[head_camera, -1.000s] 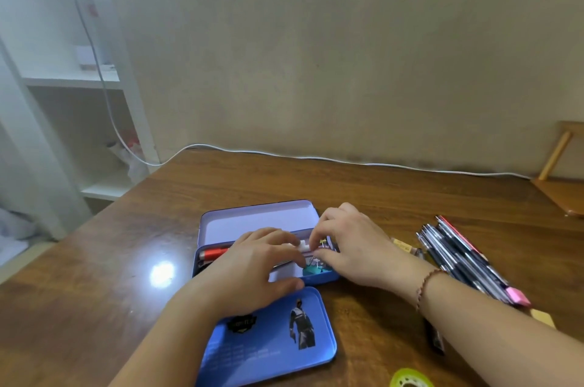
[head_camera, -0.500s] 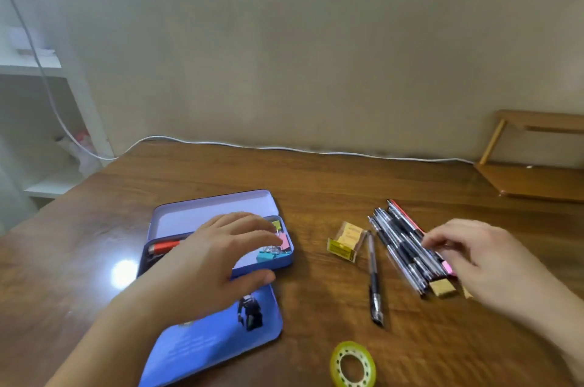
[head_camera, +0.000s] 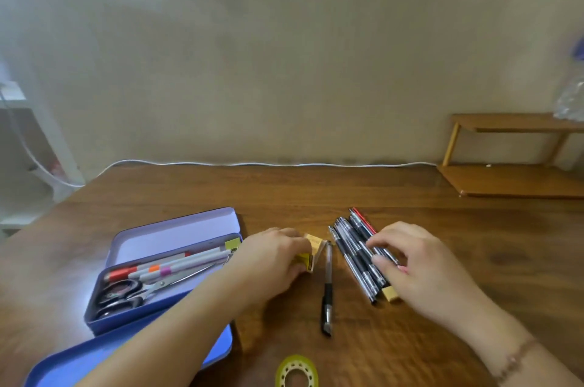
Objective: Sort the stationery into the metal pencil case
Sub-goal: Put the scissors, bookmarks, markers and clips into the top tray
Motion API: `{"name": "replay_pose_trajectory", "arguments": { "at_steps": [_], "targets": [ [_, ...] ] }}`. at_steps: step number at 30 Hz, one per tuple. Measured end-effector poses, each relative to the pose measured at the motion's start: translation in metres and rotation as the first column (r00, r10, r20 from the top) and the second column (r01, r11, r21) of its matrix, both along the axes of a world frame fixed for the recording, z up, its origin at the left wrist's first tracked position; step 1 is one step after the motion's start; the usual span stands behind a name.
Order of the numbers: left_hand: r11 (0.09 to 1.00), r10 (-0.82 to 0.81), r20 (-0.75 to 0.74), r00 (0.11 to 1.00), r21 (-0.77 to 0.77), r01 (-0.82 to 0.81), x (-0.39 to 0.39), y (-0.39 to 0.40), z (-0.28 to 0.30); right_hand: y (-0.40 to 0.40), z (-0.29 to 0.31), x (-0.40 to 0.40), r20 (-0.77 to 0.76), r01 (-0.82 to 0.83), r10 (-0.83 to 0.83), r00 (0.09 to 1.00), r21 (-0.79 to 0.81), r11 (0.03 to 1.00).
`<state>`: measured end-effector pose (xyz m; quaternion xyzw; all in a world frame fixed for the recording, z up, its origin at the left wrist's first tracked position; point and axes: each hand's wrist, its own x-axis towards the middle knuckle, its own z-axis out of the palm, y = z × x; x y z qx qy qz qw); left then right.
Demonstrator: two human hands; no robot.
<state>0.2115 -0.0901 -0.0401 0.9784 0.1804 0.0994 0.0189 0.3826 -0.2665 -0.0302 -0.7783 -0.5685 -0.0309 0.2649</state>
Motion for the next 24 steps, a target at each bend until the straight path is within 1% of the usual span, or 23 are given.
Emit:
{"name": "replay_pose_trajectory", "arguments": {
  "at_steps": [2, 3, 4, 5, 6, 7, 8, 9, 10, 11, 14, 15, 16, 17, 18, 19, 20, 21, 23, 24],
  "targets": [
    [0.998, 0.06, -0.021, 0.998, -0.003, -0.06, 0.005, -0.002, 0.001, 0.003, -0.003, -0.008, 0.017, -0.05, 0.05, 0.999, 0.016, 0.999],
    [0.995, 0.086, -0.008, 0.996, -0.045, -0.087, 0.005, -0.003, 0.003, 0.004, -0.006, -0.012, 0.031, -0.083, 0.083, 0.996, 0.006, 0.997],
    [0.987, 0.109, 0.039, 0.993, -0.121, -0.103, 0.004, -0.004, 0.005, 0.006, -0.009, -0.015, 0.05, -0.112, 0.112, 0.992, -0.011, 0.994],
    [0.963, 0.13, 0.095, 0.987, -0.249, -0.103, 0.001, -0.005, 0.007, 0.008, -0.013, -0.017, 0.069, -0.124, 0.126, 0.99, -0.034, 0.992],
    [0.908, 0.154, 0.154, 0.976, -0.412, -0.078, -0.003, -0.005, 0.009, 0.01, -0.017, -0.019, 0.098, -0.121, 0.126, 0.987, -0.053, 0.991],
    [0.807, 0.169, 0.191, 0.967, -0.59, -0.024, -0.008, -0.006, 0.011, 0.011, -0.02, -0.022, 0.142, -0.104, 0.111, 0.984, -0.052, 0.993],
    [0.664, 0.161, 0.218, 0.963, -0.746, 0.057, -0.013, -0.008, 0.012, 0.014, -0.023, -0.024, 0.185, -0.084, 0.086, 0.979, -0.019, 0.996],
    [0.513, 0.143, 0.234, 0.962, -0.849, 0.131, -0.018, -0.01, 0.014, 0.015, -0.024, -0.027, 0.191, -0.074, 0.067, 0.979, 0.034, 0.997],
    [0.383, 0.123, 0.251, 0.96, -0.905, 0.187, -0.024, -0.012, 0.015, 0.016, -0.024, -0.029, 0.156, -0.088, 0.074, 0.985, 0.085, 0.992],
    [0.288, 0.109, 0.262, 0.959, -0.931, 0.222, -0.029, -0.014, 0.015, 0.015, -0.022, -0.032, 0.107, -0.126, 0.113, 0.988, 0.124, 0.984],
    [0.092, 0.163, 0.268, 0.95, -0.962, 0.256, -0.041, -0.018, 0.015, 0.012, -0.018, -0.042, -0.055, -0.284, 0.3, 0.952, 0.2, 0.938],
    [0.007, 0.192, 0.264, 0.945, -0.963, 0.268, -0.046, -0.018, 0.014, 0.011, -0.016, -0.047, -0.102, -0.304, 0.333, 0.937, 0.229, 0.925],
    [-0.096, 0.211, 0.257, 0.943, -0.955, 0.281, -0.05, -0.019, 0.014, 0.01, -0.015, -0.051, -0.132, -0.312, 0.354, 0.926, 0.263, 0.913],
    [-0.212, 0.214, 0.255, 0.943, -0.93, 0.3, -0.056, -0.019, 0.013, 0.01, -0.013, -0.055, -0.124, -0.321, 0.367, 0.922, 0.285, 0.903],
    [-0.311, 0.203, 0.263, 0.943, -0.896, 0.317, -0.061, -0.019, 0.014, 0.013, -0.01, -0.061, -0.074, -0.349, 0.387, 0.919, 0.303, 0.887],
    [-0.378, 0.186, 0.276, 0.943, -0.866, 0.328, -0.067, -0.016, 0.014, 0.017, -0.006, -0.067, -0.007, -0.39, 0.412, 0.911, 0.31, 0.867],
    [-0.416, 0.163, 0.292, 0.942, -0.846, 0.334, -0.073, -0.013, 0.016, 0.022, -0.004, -0.073, 0.034, -0.433, 0.445, 0.895, 0.309, 0.847],
    [-0.436, 0.143, 0.31, 0.94, -0.833, 0.341, -0.08, -0.01, 0.018, 0.026, 0.0, -0.078, 0.047, -0.468, 0.478, 0.877, 0.307, 0.829],
    [-0.444, 0.146, 0.321, 0.936, -0.824, 0.352, -0.094, -0.004, 0.024, 0.033, 0.011, -0.09, 0.001, -0.499, 0.525, 0.851, 0.313, 0.808],
    [-0.425, 0.168, 0.31, 0.936, -0.834, 0.353, -0.102, 0.0, 0.026, 0.037, 0.016, -0.097, -0.055, -0.501, 0.542, 0.839, 0.314, 0.807]
  ]
}}
